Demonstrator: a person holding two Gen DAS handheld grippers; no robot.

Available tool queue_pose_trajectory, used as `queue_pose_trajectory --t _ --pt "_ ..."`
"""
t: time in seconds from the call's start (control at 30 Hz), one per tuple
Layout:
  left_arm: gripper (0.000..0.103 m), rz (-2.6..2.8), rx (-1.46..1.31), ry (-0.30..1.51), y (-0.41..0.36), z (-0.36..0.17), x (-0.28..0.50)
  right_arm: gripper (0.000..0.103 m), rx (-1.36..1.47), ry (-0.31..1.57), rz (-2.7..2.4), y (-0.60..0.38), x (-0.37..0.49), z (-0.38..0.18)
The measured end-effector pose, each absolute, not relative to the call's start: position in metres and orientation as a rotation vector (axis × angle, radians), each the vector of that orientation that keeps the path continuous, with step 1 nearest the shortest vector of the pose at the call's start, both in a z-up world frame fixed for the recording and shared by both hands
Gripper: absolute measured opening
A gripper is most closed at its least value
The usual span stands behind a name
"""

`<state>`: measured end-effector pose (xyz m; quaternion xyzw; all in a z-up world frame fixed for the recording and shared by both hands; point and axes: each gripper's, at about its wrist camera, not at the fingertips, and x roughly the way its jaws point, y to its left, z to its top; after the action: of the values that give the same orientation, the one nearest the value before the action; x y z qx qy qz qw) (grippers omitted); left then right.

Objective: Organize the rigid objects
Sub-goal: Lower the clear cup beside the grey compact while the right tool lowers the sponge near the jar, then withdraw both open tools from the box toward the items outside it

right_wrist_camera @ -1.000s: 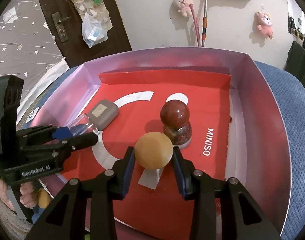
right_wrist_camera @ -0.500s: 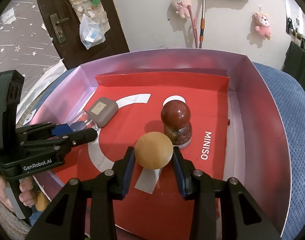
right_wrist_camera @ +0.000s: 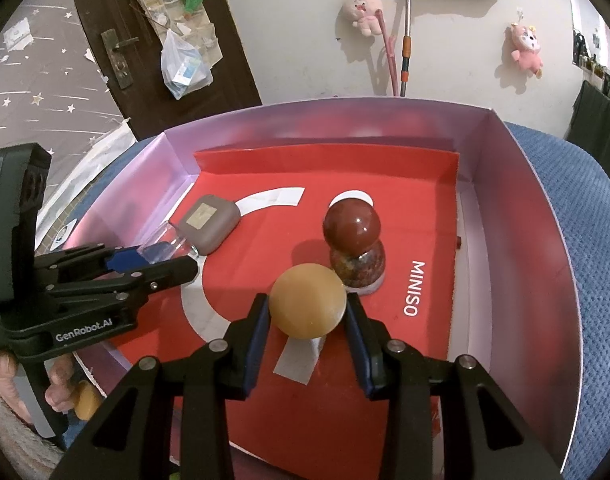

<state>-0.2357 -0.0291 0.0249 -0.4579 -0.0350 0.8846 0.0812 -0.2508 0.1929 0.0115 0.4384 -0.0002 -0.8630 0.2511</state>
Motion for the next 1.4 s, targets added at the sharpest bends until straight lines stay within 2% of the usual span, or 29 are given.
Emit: queue_pose_trajectory --t 0.07,0.13,0.37,0.47,0.67,0.87,1.03,1.13,1.2,1.3,1.4 --pt "0.057 2.653 -1.346 -0.109 -0.030 0.028 -0.233 0.041 1.185 -0.002 -2.350 0.193 -0.249 0.013" --pt "0.057 2.660 -1.331 -0.112 -0.030 0.032 -0.230 0.052 1.176 -0.002 -2.356 0.194 -0.246 0.015" --pt "0.068 2.659 -1.304 -0.124 -0.032 0.040 -0.224 0.054 1.155 -0.016 -2.361 0.198 -0.238 0.021" --pt "0.073 2.659 -1.290 -0.103 -0.027 0.043 -0.219 0.060 1.145 -0.018 -2.361 0.200 -0.234 0.024" --pt "0.075 2.693 -1.240 -0.063 -0.023 0.055 -0.207 0.068 1.117 -0.034 -2.357 0.205 -0.222 0.033" --pt "0.082 2.732 -1.198 -0.042 -0.024 0.065 -0.195 0.078 1.081 -0.041 -2.350 0.207 -0.207 0.042" --pt "0.083 2.767 -1.176 0.000 -0.023 0.069 -0.184 0.090 1.050 -0.047 -2.350 0.209 -0.196 0.048" --pt "0.095 2.771 -1.159 -0.002 -0.023 0.071 -0.179 0.091 1.036 -0.049 -2.346 0.211 -0.191 0.050" --pt "0.096 2.773 -1.147 -0.012 -0.024 0.072 -0.175 0.093 1.027 -0.048 -2.343 0.211 -0.187 0.052" --pt "0.096 2.772 -1.134 -0.035 -0.027 0.074 -0.171 0.103 1.008 -0.032 -2.355 0.211 -0.181 0.055" --pt "0.097 2.781 -1.122 -0.041 -0.028 0.075 -0.168 0.103 0.985 -0.022 -2.371 0.212 -0.174 0.058"
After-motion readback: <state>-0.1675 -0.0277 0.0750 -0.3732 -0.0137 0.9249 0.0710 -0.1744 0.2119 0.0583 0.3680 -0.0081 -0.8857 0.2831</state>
